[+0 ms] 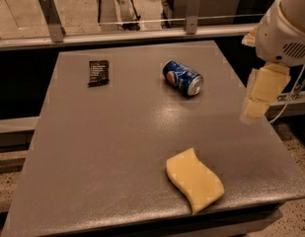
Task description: Place pepsi can upright
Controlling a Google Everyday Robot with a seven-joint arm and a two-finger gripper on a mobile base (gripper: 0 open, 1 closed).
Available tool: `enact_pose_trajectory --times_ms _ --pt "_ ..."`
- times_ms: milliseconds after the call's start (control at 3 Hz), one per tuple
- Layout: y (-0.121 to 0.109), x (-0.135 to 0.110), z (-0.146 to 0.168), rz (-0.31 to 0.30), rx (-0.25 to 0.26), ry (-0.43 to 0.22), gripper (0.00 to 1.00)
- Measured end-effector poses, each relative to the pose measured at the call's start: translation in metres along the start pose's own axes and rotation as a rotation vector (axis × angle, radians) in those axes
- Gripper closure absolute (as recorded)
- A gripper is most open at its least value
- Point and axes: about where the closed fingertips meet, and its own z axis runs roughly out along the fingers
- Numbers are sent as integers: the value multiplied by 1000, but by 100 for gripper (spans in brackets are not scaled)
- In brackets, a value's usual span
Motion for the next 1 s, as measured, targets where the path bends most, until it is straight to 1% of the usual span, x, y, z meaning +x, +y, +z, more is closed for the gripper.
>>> enact_pose_trajectory --times_ms 333,667,1000 --pt "-29 -28 35 37 12 -16 0" --pt "-49 -54 73 117 15 -16 0" --pt "-61 -79 99 210 23 -13 0"
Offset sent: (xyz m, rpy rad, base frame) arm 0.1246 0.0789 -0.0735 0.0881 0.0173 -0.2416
